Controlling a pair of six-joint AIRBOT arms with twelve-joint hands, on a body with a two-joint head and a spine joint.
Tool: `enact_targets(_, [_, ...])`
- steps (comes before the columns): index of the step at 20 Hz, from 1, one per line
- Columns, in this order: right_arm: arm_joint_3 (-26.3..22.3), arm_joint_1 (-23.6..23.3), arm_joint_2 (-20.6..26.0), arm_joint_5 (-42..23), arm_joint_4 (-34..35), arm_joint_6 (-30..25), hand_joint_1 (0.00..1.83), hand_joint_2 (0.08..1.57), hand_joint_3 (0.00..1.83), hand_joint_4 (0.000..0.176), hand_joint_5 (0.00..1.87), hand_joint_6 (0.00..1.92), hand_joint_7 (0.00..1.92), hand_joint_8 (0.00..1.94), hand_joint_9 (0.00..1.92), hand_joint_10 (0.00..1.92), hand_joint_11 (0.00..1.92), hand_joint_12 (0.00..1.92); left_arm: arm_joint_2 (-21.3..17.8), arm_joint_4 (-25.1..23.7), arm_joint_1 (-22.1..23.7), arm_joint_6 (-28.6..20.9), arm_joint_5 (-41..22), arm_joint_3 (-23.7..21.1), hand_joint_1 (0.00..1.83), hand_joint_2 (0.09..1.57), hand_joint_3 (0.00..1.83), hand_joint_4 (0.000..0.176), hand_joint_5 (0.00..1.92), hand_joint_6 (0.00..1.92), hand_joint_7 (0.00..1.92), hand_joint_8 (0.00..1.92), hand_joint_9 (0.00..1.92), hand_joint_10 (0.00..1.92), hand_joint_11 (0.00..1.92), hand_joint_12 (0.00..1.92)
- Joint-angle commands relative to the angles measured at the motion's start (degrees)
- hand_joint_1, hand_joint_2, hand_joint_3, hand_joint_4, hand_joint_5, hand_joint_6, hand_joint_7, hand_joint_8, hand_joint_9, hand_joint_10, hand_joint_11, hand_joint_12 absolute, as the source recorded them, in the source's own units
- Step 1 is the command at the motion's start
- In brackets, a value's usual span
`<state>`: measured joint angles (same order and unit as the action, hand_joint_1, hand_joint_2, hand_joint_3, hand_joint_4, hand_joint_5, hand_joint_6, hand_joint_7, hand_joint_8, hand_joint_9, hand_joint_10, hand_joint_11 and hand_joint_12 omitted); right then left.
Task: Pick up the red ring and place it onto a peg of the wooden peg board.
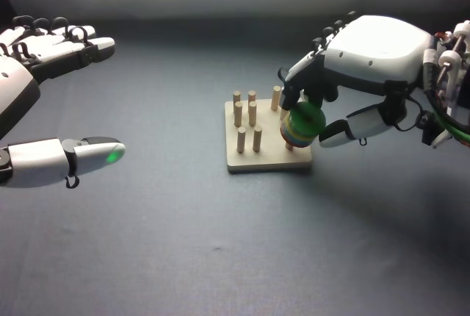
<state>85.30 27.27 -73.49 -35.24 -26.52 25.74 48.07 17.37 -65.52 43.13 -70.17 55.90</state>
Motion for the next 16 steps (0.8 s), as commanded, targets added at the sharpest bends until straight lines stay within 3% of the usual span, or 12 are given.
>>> enact_targets(1, [0.33, -0.66, -0.21, -3.49, 1.24, 0.37, 1.39, 1.06, 0.0, 0.0, 1.0, 0.9, 1.13, 0.69, 1.01, 1.08, 0.82, 1.25, 0.37, -0.2, 0.64, -0.49, -6.91, 0.5, 0.65, 0.99, 0.0, 0.0, 0.4, 0.0, 0.3, 0.0, 0.27, 0.01, 0.0, 0.88])
enact_targets(6, [1.28, -0.66, -1.57, -2.15, 0.91, 0.38, 1.39, 1.07, 0.0, 0.0, 0.98, 0.94, 1.14, 0.68, 0.96, 1.12, 0.72, 1.25, 0.57, -0.4, 0.84, -0.75, -6.75, 0.69, 0.63, 0.98, 0.0, 0.0, 0.39, 0.0, 0.29, 0.0, 0.26, 0.0, 0.0, 0.87])
enact_targets(11, [1.03, -0.66, -1.95, -1.85, 0.11, 0.38, 1.39, 1.07, 0.0, 0.0, 0.97, 0.95, 1.17, 0.64, 0.99, 1.1, 0.74, 1.25, 0.76, -0.46, 0.98, -0.86, -6.64, 0.8, 0.64, 0.99, 0.0, 0.0, 0.39, 0.0, 0.28, 0.0, 0.25, 0.0, 0.0, 0.84])
enact_targets(14, [0.4, -0.66, -1.95, -2.67, -0.48, 0.38, 1.37, 1.1, 0.0, 0.0, 0.92, 1.03, 1.06, 0.83, 0.91, 1.19, 0.62, 1.26, 0.86, -0.46, 0.98, -0.97, -6.63, 0.82, 0.64, 0.98, 0.0, 0.0, 0.39, 0.0, 0.27, 0.0, 0.25, 0.0, 0.0, 0.83])
enact_targets(15, [-0.14, -0.66, -1.94, -3.63, -0.47, 0.37, 1.25, 1.13, 0.0, 0.0, 0.89, 1.04, 1.01, 1.0, 0.84, 0.88, 0.59, 1.28, 0.87, -0.45, 0.98, -1.01, -6.66, 0.82, 0.64, 0.98, 0.0, 0.0, 0.39, 0.0, 0.27, 0.0, 0.25, 0.0, 0.0, 0.83])
enact_targets(16, [-0.81, -0.66, -1.94, -4.43, -0.47, 0.37, 1.22, 1.04, 0.0, 0.0, 0.75, 0.47, 0.8, 0.53, 0.76, 0.69, 0.54, 1.28, 0.86, -0.45, 0.98, -1.09, -6.68, 0.81, 0.64, 0.99, 0.0, 0.0, 0.39, 0.0, 0.27, 0.0, 0.25, 0.0, 0.0, 0.84])
